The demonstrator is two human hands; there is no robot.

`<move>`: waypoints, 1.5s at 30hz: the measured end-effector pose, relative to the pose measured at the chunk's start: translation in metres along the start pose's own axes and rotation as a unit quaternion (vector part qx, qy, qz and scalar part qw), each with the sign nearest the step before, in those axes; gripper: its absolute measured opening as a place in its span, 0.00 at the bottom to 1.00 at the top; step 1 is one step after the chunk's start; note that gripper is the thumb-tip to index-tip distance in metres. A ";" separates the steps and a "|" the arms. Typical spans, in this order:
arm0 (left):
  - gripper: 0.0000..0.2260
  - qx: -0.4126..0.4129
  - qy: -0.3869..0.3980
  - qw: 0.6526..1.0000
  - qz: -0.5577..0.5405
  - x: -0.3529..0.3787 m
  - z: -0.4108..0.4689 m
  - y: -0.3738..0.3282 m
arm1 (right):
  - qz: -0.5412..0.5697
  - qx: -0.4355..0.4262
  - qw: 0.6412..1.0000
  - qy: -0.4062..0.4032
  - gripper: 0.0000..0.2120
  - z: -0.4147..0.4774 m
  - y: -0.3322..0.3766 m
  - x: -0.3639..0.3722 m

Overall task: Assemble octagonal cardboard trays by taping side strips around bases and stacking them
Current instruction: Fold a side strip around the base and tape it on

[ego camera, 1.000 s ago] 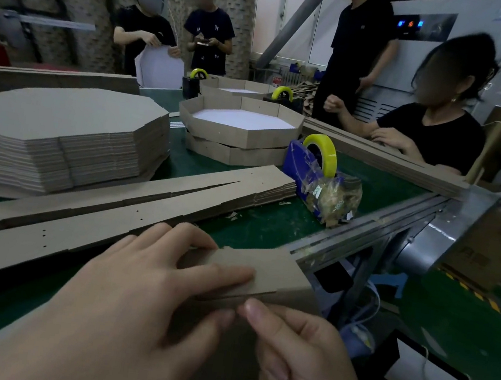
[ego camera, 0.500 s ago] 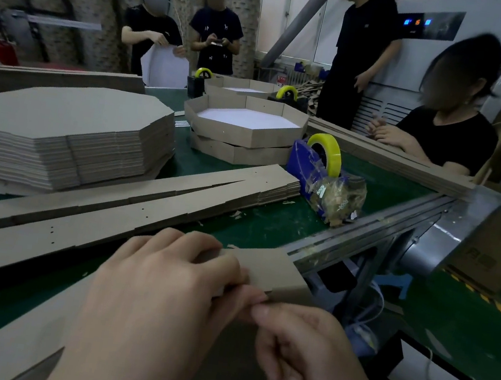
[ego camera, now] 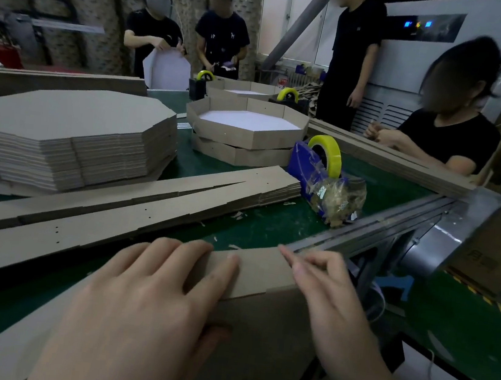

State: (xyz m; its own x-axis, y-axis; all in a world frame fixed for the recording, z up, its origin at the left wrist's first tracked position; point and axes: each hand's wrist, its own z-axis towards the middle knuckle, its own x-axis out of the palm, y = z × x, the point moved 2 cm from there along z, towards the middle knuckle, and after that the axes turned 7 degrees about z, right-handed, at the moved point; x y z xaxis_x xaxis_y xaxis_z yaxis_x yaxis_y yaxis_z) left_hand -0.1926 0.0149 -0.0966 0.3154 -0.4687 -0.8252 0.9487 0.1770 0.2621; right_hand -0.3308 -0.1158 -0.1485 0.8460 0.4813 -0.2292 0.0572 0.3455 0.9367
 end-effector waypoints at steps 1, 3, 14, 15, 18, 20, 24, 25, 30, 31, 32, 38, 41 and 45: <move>0.26 0.004 0.004 1.000 0.010 0.000 -0.001 0.001 | 0.000 -0.001 1.000 0.013 0.10 0.000 -0.001 0.003; 0.30 -0.003 0.015 1.000 0.027 -0.002 -0.002 0.002 | -0.002 -0.017 1.000 0.013 0.11 -0.002 -0.002 0.005; 0.22 -0.056 -0.038 0.997 -0.036 -0.031 0.006 -0.009 | -0.021 0.043 0.984 0.171 0.18 0.011 0.004 -0.029; 0.23 -0.069 -0.049 0.995 -0.049 -0.032 0.004 -0.005 | -0.029 0.034 0.984 0.173 0.17 0.011 0.005 -0.033; 0.23 -0.087 -0.062 0.991 -0.079 -0.033 -0.001 0.004 | -0.025 0.012 0.984 0.176 0.16 0.014 0.010 -0.037; 0.23 -0.088 -0.056 0.990 -0.092 -0.033 -0.002 0.005 | -0.033 0.007 0.979 0.200 0.16 0.017 0.017 -0.038; 0.22 -0.063 -0.033 0.993 -0.097 -0.029 -0.004 -0.004 | -0.051 -0.006 0.962 0.267 0.19 0.025 0.033 -0.033; 0.22 -0.055 -0.031 0.993 -0.101 -0.027 -0.005 -0.006 | -0.061 0.000 0.954 0.293 0.19 0.027 0.035 -0.029; 0.22 -0.061 -0.038 0.987 -0.141 -0.022 -0.011 -0.002 | -0.110 0.017 0.936 0.334 0.16 0.035 0.038 -0.019; 0.22 -0.063 -0.039 0.986 -0.147 -0.021 -0.012 0.000 | -0.116 0.005 0.939 0.323 0.16 0.037 0.037 -0.021; 0.22 -0.064 -0.039 0.986 -0.150 -0.021 -0.013 0.001 | -0.120 -0.011 0.944 0.307 0.16 0.038 0.037 -0.022; 0.20 -0.096 -0.047 0.980 -0.169 -0.016 -0.018 0.009 | -0.136 -0.115 0.959 0.220 0.17 0.036 0.029 -0.022; 0.20 -0.097 -0.041 0.980 -0.169 -0.016 -0.020 0.012 | -0.163 -0.157 0.959 0.171 0.17 0.028 0.026 -0.013; 0.20 -0.089 -0.028 0.982 -0.167 -0.021 -0.016 0.011 | -0.191 -0.199 0.952 0.131 0.20 0.023 0.028 -0.005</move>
State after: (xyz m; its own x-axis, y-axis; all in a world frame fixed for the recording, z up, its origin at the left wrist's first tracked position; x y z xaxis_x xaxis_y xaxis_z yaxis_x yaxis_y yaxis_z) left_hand -0.1886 0.0406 -0.0844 -0.0061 -0.5716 -0.8205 0.9820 0.1515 -0.1129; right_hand -0.3210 -0.1271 -0.1149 0.6404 0.4254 -0.6395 0.0844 0.7886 0.6091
